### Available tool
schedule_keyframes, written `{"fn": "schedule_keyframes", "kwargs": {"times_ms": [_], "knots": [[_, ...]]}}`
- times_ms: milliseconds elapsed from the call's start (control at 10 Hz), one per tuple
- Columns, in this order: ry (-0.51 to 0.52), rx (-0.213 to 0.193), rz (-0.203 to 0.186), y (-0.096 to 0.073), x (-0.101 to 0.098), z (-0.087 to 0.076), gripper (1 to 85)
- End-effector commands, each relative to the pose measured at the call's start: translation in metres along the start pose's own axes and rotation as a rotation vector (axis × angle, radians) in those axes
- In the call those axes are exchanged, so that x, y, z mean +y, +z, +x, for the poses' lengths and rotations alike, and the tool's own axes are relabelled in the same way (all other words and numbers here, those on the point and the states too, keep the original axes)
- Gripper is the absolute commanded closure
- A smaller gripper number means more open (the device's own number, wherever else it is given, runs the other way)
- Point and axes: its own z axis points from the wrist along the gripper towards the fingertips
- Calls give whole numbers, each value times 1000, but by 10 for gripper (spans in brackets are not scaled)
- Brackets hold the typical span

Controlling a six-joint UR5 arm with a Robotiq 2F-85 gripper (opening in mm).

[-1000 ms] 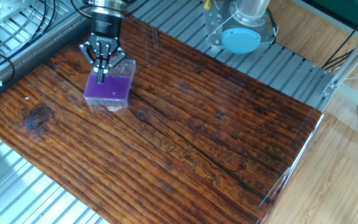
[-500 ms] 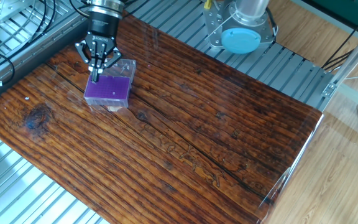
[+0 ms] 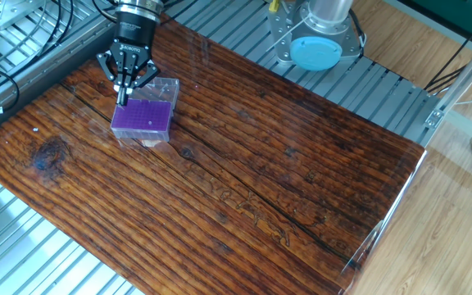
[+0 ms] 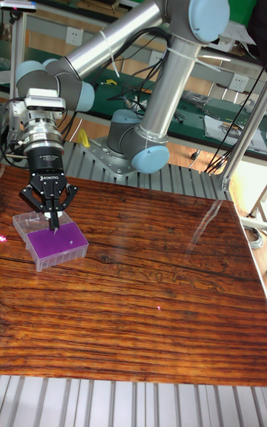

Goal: Insert a small pipette tip into the holder for small pipette tips

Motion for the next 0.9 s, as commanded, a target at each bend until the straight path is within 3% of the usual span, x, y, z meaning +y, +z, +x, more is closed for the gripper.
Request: {"fn": "schedule_keyframes", "kwargs": {"times_ms": [0,300,800], "knots": [[7,-47,7,-1,-3,0,847],[-4,-43,5,0,-7,10,847],[14,-44,4,5,-7,9,847]]}}
